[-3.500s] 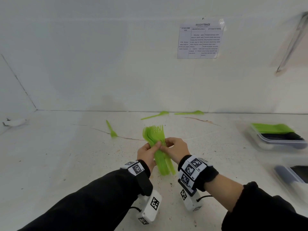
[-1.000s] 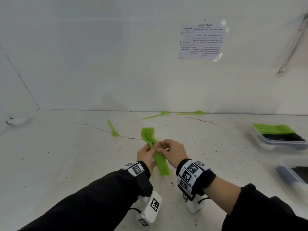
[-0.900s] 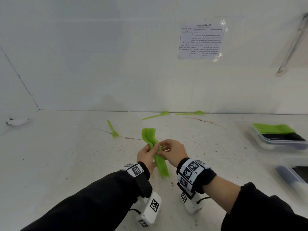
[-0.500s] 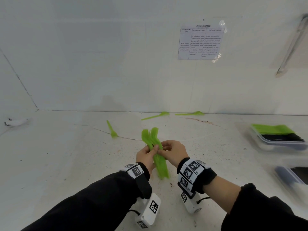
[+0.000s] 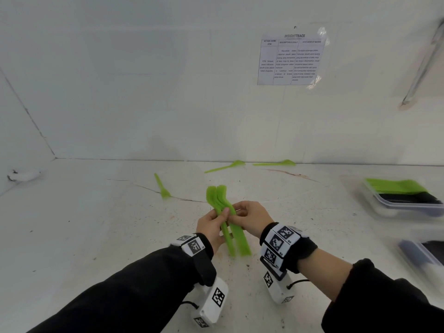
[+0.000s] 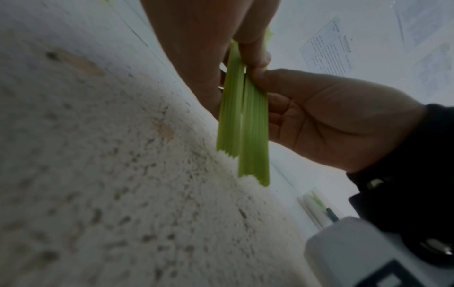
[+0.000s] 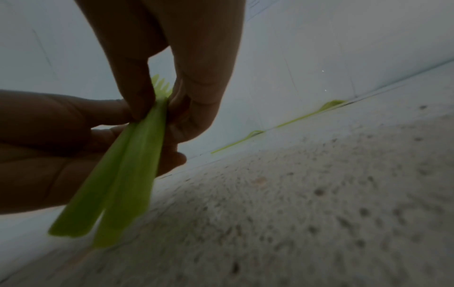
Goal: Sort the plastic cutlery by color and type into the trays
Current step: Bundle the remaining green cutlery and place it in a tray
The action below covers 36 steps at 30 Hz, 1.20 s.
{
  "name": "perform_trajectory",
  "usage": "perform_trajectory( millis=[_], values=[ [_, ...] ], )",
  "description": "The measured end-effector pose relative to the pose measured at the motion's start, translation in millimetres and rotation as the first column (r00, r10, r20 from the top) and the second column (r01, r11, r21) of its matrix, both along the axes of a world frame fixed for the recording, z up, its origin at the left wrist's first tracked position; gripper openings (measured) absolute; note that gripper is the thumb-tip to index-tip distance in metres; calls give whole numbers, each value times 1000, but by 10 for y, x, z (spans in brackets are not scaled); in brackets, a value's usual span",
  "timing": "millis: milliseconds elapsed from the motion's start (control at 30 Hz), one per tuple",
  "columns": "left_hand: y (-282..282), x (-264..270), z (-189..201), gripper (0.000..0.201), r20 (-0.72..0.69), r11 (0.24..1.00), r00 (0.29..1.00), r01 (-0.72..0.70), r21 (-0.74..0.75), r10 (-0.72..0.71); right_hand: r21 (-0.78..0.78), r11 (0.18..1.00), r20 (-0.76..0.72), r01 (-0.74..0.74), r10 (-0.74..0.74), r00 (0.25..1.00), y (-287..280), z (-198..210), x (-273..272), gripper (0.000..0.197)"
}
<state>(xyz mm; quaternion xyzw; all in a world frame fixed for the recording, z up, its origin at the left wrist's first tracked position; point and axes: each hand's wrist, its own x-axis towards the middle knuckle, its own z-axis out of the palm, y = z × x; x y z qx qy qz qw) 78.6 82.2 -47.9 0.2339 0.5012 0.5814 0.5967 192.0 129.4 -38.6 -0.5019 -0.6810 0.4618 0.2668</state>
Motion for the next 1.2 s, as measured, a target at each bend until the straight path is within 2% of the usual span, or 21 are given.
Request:
perform_trajectory(
  millis=[133, 200, 267, 367, 633, 933, 1033, 1100, 1200],
  values=[
    [40, 24, -71, 15, -45, 990, 989, -144, 6, 144, 30, 994, 4, 104, -104, 995, 4, 3, -6, 24],
    [68, 41, -77, 15, -75, 986, 983, -169, -6, 168, 29, 993, -6, 119, -118, 993, -18, -3, -28, 24],
    [73, 57, -41, 12, -66, 988, 987, -152, -41, 149, 26, 990, -29, 137, -136, 990, -36, 1, -50, 23],
    [61, 58, 16, 20, 12, 986, 990, -138, -90, 140, 23, 987, -40, 160, -159, 987, -54, 4, -67, 22],
    [3, 34, -21, 27, -116, 997, 991, -69, -30, 66, 40, 992, 25, 116, -117, 993, -85, 20, -77, 25],
    [-68, -6, -22, 27, -92, 1000, 996, -11, 10, 12, 58, 995, 41, 81, -84, 996, -90, 43, -53, 31],
    [-84, 7, -12, 28, -82, 1000, 997, 0, 9, 0, 40, 992, 42, 119, -121, 992, -89, 64, -40, 35],
    [-87, 21, -3, 27, -75, 1000, 997, 0, 13, 1, 51, 990, 31, 131, -133, 991, -100, 80, -38, 31],
    [-77, 31, -5, 24, -57, 999, 998, -35, 26, 36, 97, 992, 95, 80, -89, 992, -141, 106, -61, 30]
  ],
)
